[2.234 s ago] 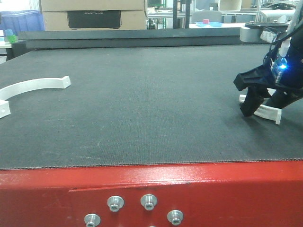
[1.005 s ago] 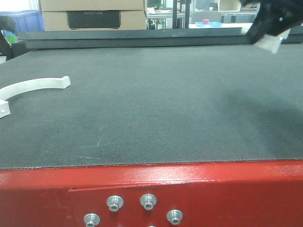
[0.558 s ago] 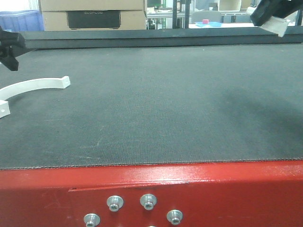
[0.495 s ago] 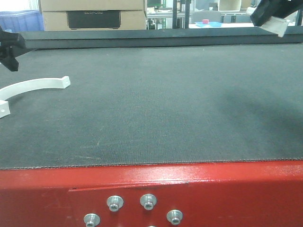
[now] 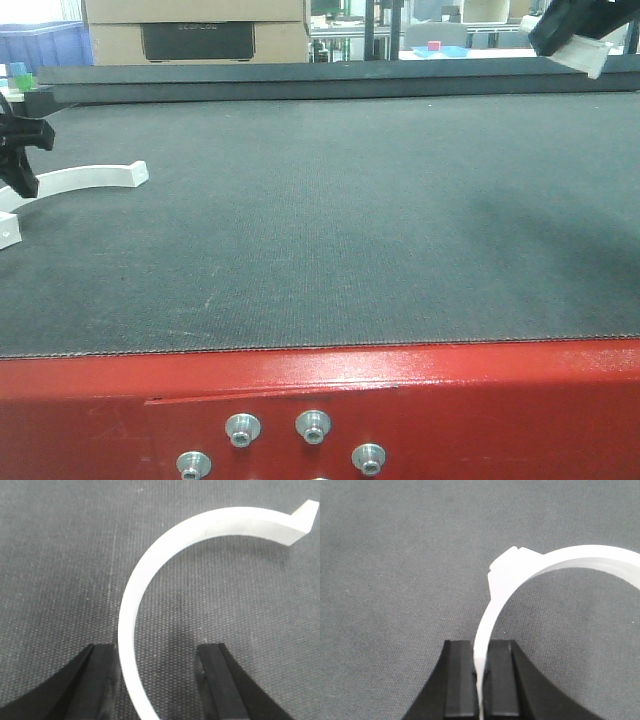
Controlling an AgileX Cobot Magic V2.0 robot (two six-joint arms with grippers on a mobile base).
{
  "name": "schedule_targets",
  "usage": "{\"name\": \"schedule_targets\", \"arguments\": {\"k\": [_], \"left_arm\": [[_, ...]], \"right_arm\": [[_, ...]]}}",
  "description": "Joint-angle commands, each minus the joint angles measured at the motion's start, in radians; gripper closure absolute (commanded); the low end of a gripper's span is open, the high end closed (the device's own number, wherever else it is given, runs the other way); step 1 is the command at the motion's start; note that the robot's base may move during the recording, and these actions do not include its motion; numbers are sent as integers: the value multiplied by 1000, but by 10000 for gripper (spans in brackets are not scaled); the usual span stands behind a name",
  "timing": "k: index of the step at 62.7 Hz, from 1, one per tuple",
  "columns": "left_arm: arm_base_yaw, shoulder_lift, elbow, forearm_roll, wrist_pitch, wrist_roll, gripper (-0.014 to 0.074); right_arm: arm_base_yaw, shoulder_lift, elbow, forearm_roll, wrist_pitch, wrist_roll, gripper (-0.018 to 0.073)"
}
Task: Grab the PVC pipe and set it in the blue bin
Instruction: 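Lift both white arcs off the table with both grippers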
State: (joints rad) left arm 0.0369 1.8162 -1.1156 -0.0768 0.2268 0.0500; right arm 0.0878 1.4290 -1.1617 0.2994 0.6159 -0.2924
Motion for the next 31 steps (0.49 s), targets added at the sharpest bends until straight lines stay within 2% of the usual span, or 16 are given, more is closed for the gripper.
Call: {"name": "schedule_targets", "arguments": {"k": [1, 24, 31], "left_arm": [[3, 7, -6, -6, -27, -2, 318], [3, 37, -6, -6, -40, -2, 324], [3, 37, -6, -6, -40, -2, 386]], "right_arm": [[1, -14, -6, 0, -11, -6, 727], [1, -14, -6, 0, -17, -6, 727], [1, -14, -6, 0, -20, -6, 727]]}}
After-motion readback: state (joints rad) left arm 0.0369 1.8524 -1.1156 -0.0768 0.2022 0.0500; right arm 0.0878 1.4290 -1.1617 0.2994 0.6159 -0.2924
